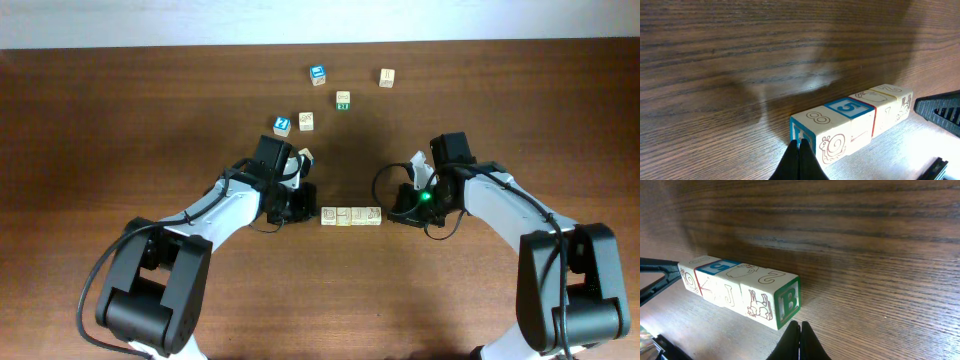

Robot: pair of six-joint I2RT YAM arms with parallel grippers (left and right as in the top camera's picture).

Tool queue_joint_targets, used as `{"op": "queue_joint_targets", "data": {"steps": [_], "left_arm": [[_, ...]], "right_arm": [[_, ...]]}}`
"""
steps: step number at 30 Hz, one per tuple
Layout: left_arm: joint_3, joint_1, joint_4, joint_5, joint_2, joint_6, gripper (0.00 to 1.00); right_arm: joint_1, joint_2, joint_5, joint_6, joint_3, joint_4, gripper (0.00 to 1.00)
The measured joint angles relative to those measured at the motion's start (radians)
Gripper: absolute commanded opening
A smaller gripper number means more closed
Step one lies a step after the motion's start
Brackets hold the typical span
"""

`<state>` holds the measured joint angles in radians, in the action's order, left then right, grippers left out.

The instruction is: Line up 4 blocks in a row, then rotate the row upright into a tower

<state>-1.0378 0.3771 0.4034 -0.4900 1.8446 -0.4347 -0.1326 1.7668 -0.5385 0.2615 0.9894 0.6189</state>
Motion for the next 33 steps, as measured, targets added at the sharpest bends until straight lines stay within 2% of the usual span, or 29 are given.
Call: {"op": "queue_joint_targets", "data": {"steps": [11, 18, 33], "left_arm": [[0.0, 0.003, -0.002, -0.002, 0.029, -0.004, 0.0], [0.0, -0.026, -0.004, -0.065, 0.029, 0.025, 0.0], [0.0, -0.03, -0.005, -0.106, 0.03, 0.05, 0.0]], "right_arm": [[0.0, 0.0, 0.001, 0.0, 0.0, 0.0, 0.04], [0.0, 0.0, 0.015, 0.0, 0.0, 0.0, 0.04], [0.0, 0.0, 0.018, -0.001, 0.0, 0.0, 0.04]]}}
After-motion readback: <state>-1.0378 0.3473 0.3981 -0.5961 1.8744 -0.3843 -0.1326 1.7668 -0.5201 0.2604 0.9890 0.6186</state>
